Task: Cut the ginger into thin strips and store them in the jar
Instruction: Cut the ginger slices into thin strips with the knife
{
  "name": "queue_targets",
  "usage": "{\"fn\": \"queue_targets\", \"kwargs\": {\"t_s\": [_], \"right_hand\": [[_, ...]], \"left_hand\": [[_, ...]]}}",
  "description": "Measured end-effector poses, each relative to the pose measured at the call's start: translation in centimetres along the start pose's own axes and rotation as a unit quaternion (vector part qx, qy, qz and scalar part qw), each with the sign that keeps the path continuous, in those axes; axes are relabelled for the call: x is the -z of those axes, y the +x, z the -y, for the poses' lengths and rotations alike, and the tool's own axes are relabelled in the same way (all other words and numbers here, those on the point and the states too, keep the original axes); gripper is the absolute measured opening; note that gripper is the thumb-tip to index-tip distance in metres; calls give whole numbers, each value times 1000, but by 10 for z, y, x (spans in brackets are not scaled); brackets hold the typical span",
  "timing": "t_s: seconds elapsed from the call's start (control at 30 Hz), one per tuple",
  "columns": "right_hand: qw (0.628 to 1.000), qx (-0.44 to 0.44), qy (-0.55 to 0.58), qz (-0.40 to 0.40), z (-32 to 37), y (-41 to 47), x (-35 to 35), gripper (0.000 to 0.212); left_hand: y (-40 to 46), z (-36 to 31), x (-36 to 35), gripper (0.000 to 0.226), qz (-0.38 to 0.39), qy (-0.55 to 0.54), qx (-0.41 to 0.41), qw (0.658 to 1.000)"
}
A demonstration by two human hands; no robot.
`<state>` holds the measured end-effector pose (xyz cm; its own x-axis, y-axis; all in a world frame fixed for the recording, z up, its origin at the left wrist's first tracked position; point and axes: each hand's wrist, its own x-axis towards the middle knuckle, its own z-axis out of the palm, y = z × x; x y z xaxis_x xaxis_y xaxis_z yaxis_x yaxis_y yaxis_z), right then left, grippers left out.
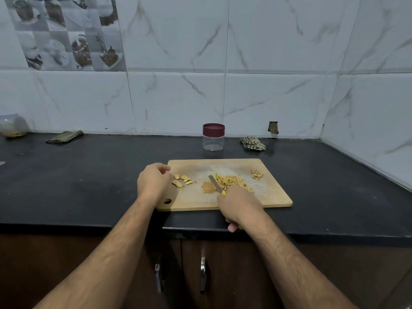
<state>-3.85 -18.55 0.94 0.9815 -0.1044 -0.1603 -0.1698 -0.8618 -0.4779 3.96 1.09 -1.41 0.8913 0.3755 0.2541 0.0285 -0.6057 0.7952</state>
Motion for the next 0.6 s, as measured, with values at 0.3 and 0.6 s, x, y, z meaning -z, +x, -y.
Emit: {"fn": "queue_targets", "kwargs": {"t_s": [0.3, 0.6], "right_hand": [[1000, 12, 0, -25, -4, 3, -5, 28], [999, 16, -21, -45, -5, 0, -7, 24]], "left_hand": [[-3, -11, 1, 23, 96, 202, -25, 974], [1, -16, 1, 18, 123, 112, -37, 985]]}}
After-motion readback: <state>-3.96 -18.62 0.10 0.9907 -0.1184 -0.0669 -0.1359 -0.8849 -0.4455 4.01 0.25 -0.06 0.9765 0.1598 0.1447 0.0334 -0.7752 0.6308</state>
